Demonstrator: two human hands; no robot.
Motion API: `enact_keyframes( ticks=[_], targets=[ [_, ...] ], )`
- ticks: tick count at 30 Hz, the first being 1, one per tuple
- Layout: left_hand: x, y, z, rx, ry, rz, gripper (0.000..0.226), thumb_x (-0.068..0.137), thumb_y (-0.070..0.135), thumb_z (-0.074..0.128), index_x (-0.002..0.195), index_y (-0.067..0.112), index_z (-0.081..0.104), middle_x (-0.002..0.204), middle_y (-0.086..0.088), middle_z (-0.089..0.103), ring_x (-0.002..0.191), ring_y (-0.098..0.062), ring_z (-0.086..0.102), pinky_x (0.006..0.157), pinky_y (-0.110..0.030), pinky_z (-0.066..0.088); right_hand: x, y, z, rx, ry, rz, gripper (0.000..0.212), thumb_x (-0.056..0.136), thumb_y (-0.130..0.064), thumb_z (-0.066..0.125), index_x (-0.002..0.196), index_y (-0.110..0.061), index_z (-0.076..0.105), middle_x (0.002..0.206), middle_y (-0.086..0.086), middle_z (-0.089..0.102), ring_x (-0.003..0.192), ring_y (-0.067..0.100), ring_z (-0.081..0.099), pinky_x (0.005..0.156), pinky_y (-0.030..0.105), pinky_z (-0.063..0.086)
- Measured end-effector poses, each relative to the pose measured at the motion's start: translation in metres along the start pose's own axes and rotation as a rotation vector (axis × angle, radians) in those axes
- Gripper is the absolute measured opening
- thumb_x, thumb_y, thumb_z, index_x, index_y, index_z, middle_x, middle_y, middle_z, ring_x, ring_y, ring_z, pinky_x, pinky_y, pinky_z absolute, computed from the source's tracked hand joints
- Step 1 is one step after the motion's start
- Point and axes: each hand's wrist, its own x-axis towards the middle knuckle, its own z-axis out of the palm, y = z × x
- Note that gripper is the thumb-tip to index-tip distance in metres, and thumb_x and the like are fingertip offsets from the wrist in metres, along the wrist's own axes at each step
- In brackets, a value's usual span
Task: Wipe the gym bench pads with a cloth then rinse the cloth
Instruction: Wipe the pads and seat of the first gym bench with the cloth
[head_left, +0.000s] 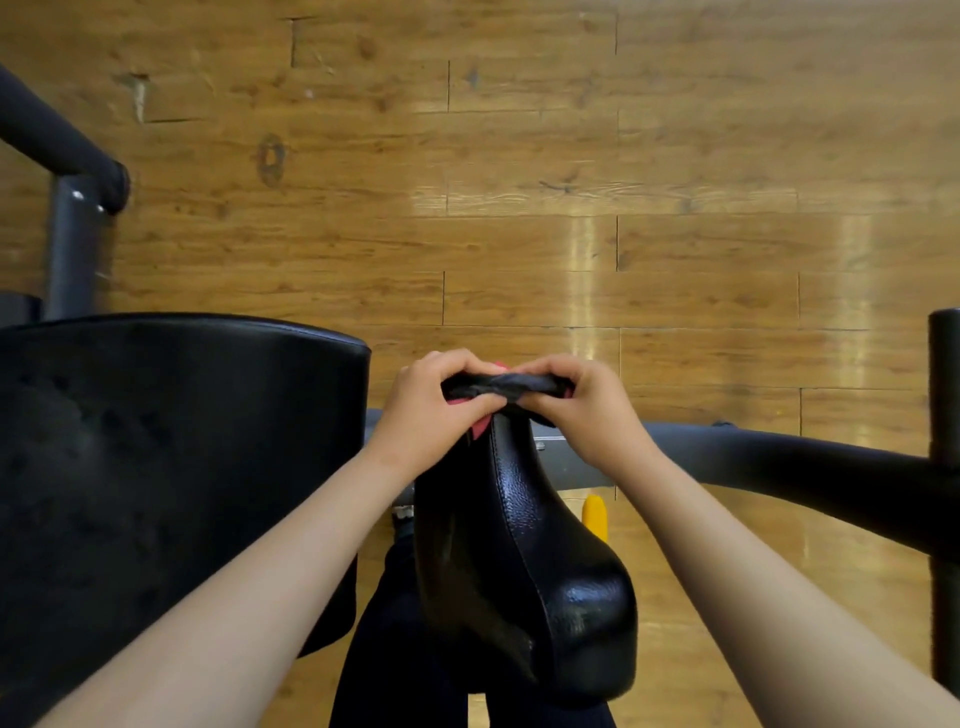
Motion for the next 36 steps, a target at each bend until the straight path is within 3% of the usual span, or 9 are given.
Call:
enact_keyframes(
  ticks=[6,12,18,22,24,29,31,33,36],
  targets=[
    [0.029,-0.01,-0.002,-0.028,0.053,-0.136,0.013,0.083,0.021,0.074,0.095,0.017,0.072,0.089,0.007,0.072,0.089,-0.008,0.066,0.089,-0.038,0.052,0.049,0.004,0.009,-0.012,-0.088,0.084,0.02,0.085,-0.002,0.066,0.089,-0.02,0.073,0.073,-0.011,0.066,0.064,-0.004,0.053,0.062,0.016,0.041],
    [0.014,-0.011,-0.001,-0.086,0.037,-0.109,0.015,0.083,0.02,0.073,0.098,0.021,0.073,0.093,0.012,0.072,0.094,-0.005,0.065,0.09,-0.034,0.052,0.034,0.001,-0.008,0.028,-0.2,0.054,0.02,0.086,0.007,0.062,0.104,0.002,0.07,0.069,0.0,0.06,0.054,-0.002,0.046,0.053,0.012,0.038],
    [0.036,-0.034,-0.002,-0.12,0.059,-0.189,0.007,0.086,0.02,0.07,0.093,0.02,0.072,0.09,0.007,0.072,0.091,-0.011,0.066,0.09,-0.04,0.052,0.068,0.005,0.011,-0.056,-0.214,0.134,0.017,0.089,0.001,0.06,0.101,-0.005,0.071,0.071,-0.002,0.061,0.054,-0.003,0.047,0.054,0.013,0.037],
    [0.033,-0.041,-0.002,-0.17,0.074,-0.21,0.009,0.086,0.02,0.071,0.095,0.02,0.072,0.09,0.007,0.072,0.091,-0.01,0.067,0.09,-0.036,0.053,0.078,0.01,0.006,-0.047,-0.325,0.207,0.022,0.089,-0.002,0.06,0.096,-0.018,0.073,0.076,0.007,0.061,0.062,0.011,0.047,0.053,0.021,0.034],
    [0.027,-0.04,-0.001,-0.223,0.083,-0.193,0.009,0.085,0.018,0.072,0.093,0.021,0.072,0.09,0.007,0.072,0.091,-0.009,0.067,0.088,-0.031,0.053,0.079,0.011,-0.002,-0.006,-0.373,0.228,0.021,0.086,-0.006,0.065,0.095,-0.022,0.075,0.086,0.014,0.063,0.073,0.021,0.046,0.057,0.028,0.033],
    [0.027,-0.047,-0.001,-0.314,0.063,-0.218,0.01,0.087,0.015,0.069,0.097,0.014,0.07,0.093,0.002,0.072,0.091,-0.009,0.066,0.088,-0.029,0.052,0.093,0.009,0.003,0.008,-0.415,0.258,0.026,0.071,-0.022,0.071,0.096,-0.023,0.076,0.105,0.033,0.064,0.086,0.026,0.051,0.075,0.04,0.036],
    [0.032,-0.054,-0.003,-0.274,0.059,-0.251,0.011,0.088,0.018,0.068,0.099,0.015,0.07,0.094,0.004,0.072,0.094,-0.011,0.066,0.091,-0.033,0.052,0.099,0.01,0.011,-0.069,-0.42,0.245,0.024,0.072,-0.024,0.071,0.096,-0.025,0.076,0.107,0.031,0.064,0.086,0.025,0.052,0.079,0.05,0.045],
    [0.037,-0.063,-0.002,-0.235,0.079,-0.283,0.007,0.089,0.02,0.068,0.096,0.018,0.069,0.093,0.005,0.071,0.094,-0.013,0.066,0.093,-0.039,0.052,0.103,0.012,0.02,-0.121,-0.415,0.251,0.017,0.08,-0.018,0.071,0.094,-0.025,0.076,0.105,0.028,0.067,0.085,0.025,0.054,0.091,0.066,0.044],
    [0.042,-0.074,0.002,-0.206,0.098,-0.338,0.002,0.09,0.023,0.066,0.092,0.024,0.066,0.094,0.002,0.071,0.095,-0.017,0.066,0.093,-0.045,0.051,0.108,0.016,0.03,-0.16,-0.403,0.28,0.018,0.089,-0.005,0.064,0.096,-0.019,0.073,0.102,0.021,0.07,0.087,0.025,0.061,0.095,0.061,0.045]
  ],
)
